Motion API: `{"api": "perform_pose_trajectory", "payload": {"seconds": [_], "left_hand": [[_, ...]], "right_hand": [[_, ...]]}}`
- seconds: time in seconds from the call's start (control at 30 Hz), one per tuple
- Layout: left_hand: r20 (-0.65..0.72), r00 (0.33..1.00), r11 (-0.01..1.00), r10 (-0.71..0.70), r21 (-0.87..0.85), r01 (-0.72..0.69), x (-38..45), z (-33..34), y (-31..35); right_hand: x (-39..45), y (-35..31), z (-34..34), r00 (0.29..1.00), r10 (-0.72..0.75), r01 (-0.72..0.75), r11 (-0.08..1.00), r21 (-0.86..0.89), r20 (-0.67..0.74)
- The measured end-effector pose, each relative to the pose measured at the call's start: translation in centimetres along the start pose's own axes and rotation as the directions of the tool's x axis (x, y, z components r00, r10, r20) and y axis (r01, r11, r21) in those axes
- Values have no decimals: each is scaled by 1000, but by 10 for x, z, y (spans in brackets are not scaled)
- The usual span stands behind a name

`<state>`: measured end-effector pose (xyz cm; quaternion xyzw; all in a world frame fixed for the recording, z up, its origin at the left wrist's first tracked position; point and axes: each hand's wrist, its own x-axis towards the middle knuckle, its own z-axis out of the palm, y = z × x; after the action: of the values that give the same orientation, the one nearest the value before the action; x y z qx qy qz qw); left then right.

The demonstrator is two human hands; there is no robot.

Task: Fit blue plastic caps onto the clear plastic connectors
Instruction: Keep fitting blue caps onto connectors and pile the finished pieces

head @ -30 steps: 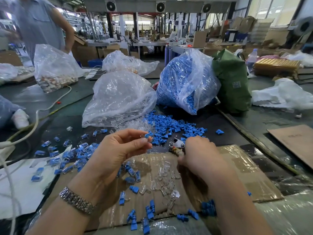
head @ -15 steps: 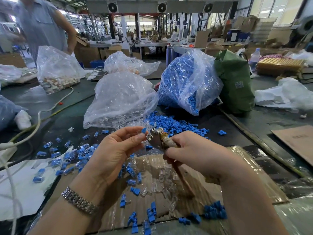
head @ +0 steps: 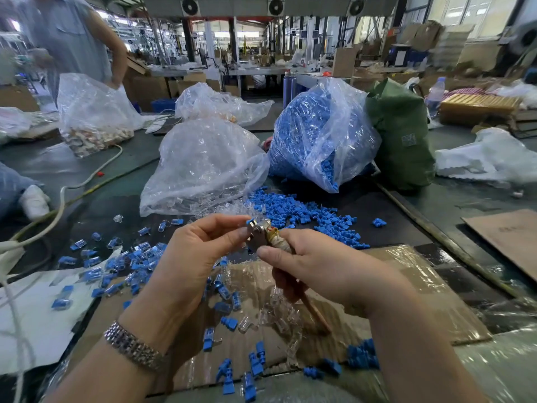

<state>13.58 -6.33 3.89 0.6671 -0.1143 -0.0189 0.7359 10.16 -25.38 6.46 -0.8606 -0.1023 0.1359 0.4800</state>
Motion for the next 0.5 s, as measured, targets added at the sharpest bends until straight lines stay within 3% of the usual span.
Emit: {"api": "perform_pose_trajectory", "payload": {"seconds": [0.23, 0.4, 0.5], "left_hand": [[-1, 996, 991, 91, 103, -90, -1, 0, -1], [-49, 990, 983, 130, 138, -122, 3, -5, -3], [-182, 962, 924, 205, 360, -129, 5, -21, -5]], "right_hand": [[6, 3, 7, 999, -7, 3, 997, -79, -48], [0, 4, -6, 1000, 17, -17, 999, 31, -11], [3, 8, -16, 982, 34, -52, 995, -89, -188]]}}
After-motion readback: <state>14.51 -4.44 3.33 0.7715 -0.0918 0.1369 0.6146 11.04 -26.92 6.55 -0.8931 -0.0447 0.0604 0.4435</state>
